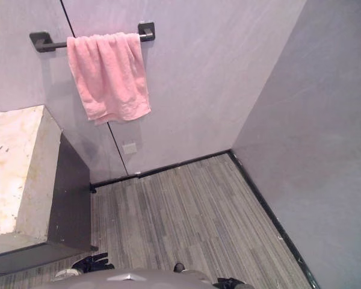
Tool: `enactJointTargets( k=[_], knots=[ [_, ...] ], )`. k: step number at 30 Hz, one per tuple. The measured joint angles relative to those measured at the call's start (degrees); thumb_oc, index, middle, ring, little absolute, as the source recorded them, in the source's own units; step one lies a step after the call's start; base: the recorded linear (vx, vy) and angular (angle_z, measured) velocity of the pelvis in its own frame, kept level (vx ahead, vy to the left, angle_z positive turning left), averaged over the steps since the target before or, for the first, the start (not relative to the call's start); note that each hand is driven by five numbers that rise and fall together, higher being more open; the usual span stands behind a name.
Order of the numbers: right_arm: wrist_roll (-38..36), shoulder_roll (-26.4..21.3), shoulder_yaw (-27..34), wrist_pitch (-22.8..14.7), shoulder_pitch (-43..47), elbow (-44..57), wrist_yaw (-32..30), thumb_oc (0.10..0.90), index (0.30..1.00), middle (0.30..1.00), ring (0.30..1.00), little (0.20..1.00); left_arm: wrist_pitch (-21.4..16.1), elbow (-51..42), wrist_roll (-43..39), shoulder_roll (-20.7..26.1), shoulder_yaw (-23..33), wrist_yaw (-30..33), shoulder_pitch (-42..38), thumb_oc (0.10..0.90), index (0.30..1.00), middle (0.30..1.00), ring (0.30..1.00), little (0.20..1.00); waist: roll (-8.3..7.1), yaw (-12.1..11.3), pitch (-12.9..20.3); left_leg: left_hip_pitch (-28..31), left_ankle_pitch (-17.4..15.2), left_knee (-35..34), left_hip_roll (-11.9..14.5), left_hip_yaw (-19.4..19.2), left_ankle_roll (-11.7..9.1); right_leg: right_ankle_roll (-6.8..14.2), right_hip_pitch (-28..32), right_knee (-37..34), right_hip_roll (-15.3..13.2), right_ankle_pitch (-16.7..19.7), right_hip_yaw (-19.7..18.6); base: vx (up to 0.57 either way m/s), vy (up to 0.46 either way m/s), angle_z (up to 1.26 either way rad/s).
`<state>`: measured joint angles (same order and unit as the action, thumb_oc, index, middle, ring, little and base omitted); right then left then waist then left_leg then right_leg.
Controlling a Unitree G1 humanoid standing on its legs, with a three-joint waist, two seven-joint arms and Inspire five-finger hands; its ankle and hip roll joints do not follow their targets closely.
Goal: Organize the bathroom.
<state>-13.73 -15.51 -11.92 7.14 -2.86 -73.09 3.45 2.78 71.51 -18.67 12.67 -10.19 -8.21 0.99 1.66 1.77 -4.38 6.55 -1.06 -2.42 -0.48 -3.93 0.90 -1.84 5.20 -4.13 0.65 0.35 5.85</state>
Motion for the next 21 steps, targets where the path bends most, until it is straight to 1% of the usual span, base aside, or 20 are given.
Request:
enactJointTargets(
  k=[12, 21],
  knots=[
    [0.00, 0.07, 0.03, 0.08, -0.46, -0.49, -0.06, 0.800, 0.900, 0.900, 0.900, 0.900, 1.32, 0.80, -1.24, -0.22, 1.26, 0.06, 0.00, 0.800, 0.900, 0.900, 0.900, 0.900, -0.12, -0.01, 0.88, 0.02, 0.00, -0.06, 0.00, 0.02, 0.01, 0.03, 0.01, -0.07, 0.00, 0.03, 0.01, 0.00, 0.000, 0.00],
    [0.00, 0.20, 0.05, 1.40, -0.57, -1.05, -0.30, 0.800, 0.900, 0.900, 0.900, 0.900, 2.71, 1.12, -1.25, -0.39, 1.78, 0.57, -0.44, 0.800, 0.900, 0.900, 0.900, 0.900, -0.22, 0.00, 1.06, 0.08, 0.00, -0.05, 0.00, -0.01, 0.01, 0.04, 0.04, -0.06, 0.00, 0.03, -0.01, 0.00, 0.000, 0.00]
  ],
)
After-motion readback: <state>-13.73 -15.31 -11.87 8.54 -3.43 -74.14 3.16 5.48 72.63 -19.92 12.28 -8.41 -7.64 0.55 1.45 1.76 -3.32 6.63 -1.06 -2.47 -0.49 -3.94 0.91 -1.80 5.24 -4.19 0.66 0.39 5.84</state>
